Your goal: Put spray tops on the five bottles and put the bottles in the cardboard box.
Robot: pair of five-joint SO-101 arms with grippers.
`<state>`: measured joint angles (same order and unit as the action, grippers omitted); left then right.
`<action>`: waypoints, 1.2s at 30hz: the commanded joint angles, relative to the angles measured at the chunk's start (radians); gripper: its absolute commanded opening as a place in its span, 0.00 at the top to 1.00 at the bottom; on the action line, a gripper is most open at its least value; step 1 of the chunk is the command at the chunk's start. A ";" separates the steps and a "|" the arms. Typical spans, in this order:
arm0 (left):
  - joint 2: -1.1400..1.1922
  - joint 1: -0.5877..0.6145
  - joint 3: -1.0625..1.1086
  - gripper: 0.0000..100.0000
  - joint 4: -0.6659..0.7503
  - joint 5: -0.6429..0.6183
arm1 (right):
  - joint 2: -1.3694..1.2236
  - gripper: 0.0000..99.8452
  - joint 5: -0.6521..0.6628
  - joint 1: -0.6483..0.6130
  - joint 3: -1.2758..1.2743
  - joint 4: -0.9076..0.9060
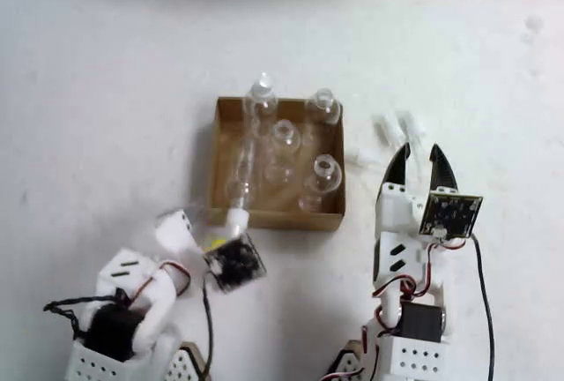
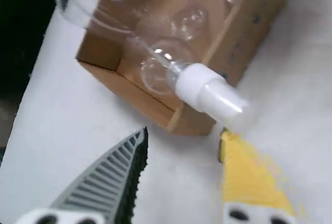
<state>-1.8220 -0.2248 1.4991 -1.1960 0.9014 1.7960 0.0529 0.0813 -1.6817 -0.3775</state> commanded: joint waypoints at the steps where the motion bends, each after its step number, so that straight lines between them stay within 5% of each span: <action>1: -0.012 -0.019 -0.048 0.76 -0.078 0.210 | -0.001 0.87 0.009 -0.007 -0.009 0.016; 9: -0.012 -0.133 -0.037 0.76 -0.063 0.141 | -0.001 0.87 0.011 -0.007 -0.009 0.018; 24: -0.012 -0.153 0.157 0.76 0.288 0.043 | -0.001 0.87 0.011 -0.007 -0.009 0.016; 36: -0.012 -0.153 0.095 0.76 0.290 -0.041 | -0.001 0.87 0.011 -0.007 -0.009 0.016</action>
<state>-1.8220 -0.3629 1.6510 -0.9352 0.8953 1.7960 0.0529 0.0813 -1.6817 -0.3775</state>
